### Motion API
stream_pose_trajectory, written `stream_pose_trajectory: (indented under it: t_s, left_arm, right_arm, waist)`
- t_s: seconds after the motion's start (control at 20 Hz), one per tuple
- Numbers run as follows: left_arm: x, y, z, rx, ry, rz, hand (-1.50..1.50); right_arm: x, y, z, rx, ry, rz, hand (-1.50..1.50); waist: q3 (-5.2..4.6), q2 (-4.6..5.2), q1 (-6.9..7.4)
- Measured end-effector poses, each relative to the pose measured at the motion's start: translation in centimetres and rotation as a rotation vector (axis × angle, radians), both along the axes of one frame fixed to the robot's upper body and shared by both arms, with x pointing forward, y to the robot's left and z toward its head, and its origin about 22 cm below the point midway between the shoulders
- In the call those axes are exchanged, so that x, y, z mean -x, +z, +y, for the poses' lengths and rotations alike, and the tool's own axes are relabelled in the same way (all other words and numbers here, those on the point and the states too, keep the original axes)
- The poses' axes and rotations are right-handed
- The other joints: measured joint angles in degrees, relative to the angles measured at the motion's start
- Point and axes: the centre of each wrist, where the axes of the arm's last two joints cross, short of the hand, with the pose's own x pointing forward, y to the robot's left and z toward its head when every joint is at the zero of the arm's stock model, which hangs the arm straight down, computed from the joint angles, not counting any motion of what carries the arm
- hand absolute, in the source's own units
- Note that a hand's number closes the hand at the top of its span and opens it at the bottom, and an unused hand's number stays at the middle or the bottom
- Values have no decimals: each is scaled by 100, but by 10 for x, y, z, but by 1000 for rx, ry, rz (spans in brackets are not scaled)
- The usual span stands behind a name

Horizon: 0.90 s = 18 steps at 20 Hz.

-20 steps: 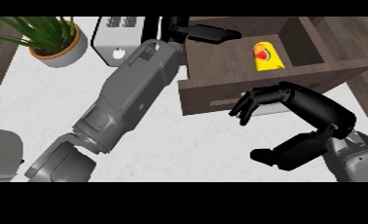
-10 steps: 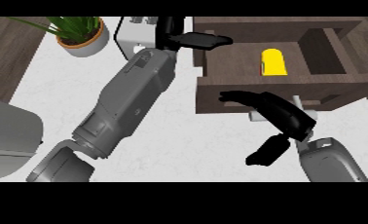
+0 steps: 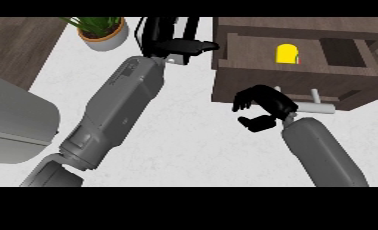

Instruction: Pick up the cup, place it into the drawer and close the drawer

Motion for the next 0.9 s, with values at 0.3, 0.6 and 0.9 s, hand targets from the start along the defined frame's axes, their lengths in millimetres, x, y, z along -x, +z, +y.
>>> stream_pose_trajectory:
  t_s: [0.3,0.6,0.9]
  left_arm:
    - [6,-11,21,15,-23,5,-150]
    - [9,-14,43,19,-39,5,-150]
    - [12,-18,63,9,-60,10,-150]
  right_arm:
    - [-38,5,-20,-67,-77,-67,150]
    - [-65,26,-44,-158,-169,-128,150]
    - [-66,27,-56,-247,-173,-91,150]
  waist:
    - [18,45,239]
    - [46,102,409]
    - [65,103,508]
